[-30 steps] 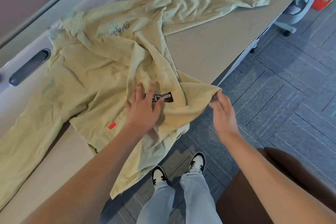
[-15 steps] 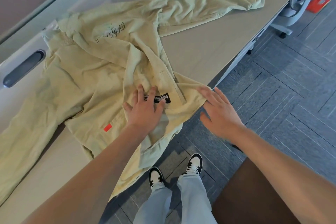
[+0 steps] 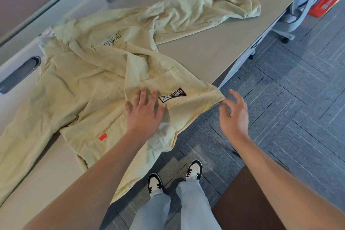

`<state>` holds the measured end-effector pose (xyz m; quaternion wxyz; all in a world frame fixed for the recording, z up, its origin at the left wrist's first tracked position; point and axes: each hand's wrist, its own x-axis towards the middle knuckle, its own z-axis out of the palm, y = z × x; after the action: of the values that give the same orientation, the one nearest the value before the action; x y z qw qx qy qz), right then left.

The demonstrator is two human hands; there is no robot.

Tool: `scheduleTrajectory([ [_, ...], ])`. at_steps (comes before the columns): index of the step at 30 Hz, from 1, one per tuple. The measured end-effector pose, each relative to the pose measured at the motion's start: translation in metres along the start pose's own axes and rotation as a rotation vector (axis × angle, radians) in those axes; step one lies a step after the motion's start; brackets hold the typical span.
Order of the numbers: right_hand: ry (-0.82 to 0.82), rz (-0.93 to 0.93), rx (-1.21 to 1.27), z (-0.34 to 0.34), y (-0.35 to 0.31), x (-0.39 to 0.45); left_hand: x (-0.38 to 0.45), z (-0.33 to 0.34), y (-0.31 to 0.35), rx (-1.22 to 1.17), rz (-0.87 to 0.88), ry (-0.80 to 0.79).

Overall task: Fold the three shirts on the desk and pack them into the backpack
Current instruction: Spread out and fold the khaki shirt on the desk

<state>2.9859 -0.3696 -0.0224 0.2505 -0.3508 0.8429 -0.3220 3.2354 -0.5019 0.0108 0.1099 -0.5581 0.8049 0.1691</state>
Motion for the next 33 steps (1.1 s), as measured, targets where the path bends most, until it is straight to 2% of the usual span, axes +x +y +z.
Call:
scheduleTrajectory([
  [2, 0.070, -0.170, -0.049, -0.005, -0.002, 0.004, 0.003, 0.001, 0.007, -0.007, -0.002, -0.029],
  [4, 0.071, -0.429, -0.106, -0.010, -0.005, 0.011, 0.007, 0.001, 0.013, -0.010, 0.002, -0.037],
  [6, 0.016, -0.671, -0.170, -0.010, -0.011, 0.018, 0.010, 0.002, 0.017, -0.011, -0.005, -0.037],
  [8, -0.086, -0.784, -0.278, -0.009, -0.015, 0.025, 0.012, 0.002, 0.021, -0.017, -0.015, -0.046],
  [12, -0.348, -0.680, -0.496, -0.011, -0.006, 0.035, 0.015, 0.004, 0.024, -0.029, -0.037, -0.065],
  [15, -0.348, -0.638, -0.509, -0.018, 0.002, 0.036, 0.017, 0.005, 0.026, -0.022, -0.042, -0.057],
  [18, -0.296, -0.600, -0.405, -0.025, 0.008, 0.029, 0.017, 0.004, 0.029, -0.042, -0.048, -0.018],
  [20, -0.253, -0.455, -0.271, -0.028, 0.014, 0.023, 0.015, 0.002, 0.031, -0.046, -0.060, 0.012],
  [23, -0.259, -0.071, -0.017, -0.034, 0.017, 0.017, 0.012, -0.005, 0.031, -0.040, -0.072, 0.027],
  [25, -0.257, 0.057, 0.045, -0.037, 0.019, 0.014, 0.010, -0.009, 0.029, -0.058, -0.075, 0.031],
  [27, -0.167, 0.043, -0.015, -0.038, 0.015, 0.010, 0.008, -0.013, 0.026, -0.074, -0.076, 0.034],
  [30, -0.024, -0.088, -0.151, -0.032, -0.009, 0.005, 0.004, -0.022, 0.022, -0.107, -0.080, 0.037],
  [33, -0.117, -0.238, -0.224, -0.012, -0.046, 0.005, 0.000, -0.034, 0.010, -0.153, -0.114, 0.055],
])
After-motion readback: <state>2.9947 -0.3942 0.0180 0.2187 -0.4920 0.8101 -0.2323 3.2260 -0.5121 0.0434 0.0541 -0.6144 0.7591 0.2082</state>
